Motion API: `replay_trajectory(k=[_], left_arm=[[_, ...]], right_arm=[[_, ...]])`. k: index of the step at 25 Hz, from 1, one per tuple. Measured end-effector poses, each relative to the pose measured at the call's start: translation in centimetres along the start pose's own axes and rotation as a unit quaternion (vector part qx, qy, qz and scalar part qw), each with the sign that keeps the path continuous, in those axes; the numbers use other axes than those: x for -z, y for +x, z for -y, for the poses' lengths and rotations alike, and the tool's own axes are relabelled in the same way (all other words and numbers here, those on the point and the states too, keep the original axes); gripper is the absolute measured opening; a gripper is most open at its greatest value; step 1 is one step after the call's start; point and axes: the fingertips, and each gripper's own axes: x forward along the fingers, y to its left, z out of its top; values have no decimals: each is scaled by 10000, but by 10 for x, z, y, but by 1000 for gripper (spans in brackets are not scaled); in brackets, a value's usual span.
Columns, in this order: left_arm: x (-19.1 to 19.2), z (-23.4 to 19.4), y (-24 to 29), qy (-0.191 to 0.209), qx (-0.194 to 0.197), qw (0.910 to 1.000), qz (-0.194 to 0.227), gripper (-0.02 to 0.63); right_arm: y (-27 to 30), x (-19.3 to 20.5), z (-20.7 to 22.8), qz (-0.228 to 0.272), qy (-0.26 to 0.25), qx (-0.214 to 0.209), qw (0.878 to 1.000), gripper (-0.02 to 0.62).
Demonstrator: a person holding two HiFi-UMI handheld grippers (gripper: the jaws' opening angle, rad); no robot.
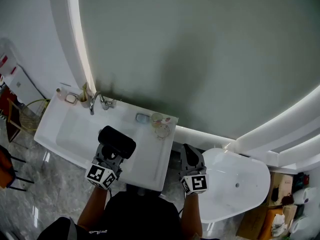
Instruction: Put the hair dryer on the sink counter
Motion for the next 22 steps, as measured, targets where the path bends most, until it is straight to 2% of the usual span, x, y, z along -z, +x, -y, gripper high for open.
replay_trajectory(k=[6, 12, 17, 22], left_arm=[[11, 17, 17, -53, -124, 9998, -173, 219], [53, 32, 32, -219, -249, 9953, -907, 219], [112, 41, 42, -644, -395, 9812, -1778, 218], [176, 40, 49, -1061, -601, 9578, -2604, 219]], right_arm=[[2, 2, 25, 92, 197, -78, 9997, 31], [-1, 11, 37, 75, 424, -89, 9990, 31], [0, 13, 38, 67, 493, -215, 9985, 31], [-2, 15, 45, 124, 693, -152, 9974, 31]])
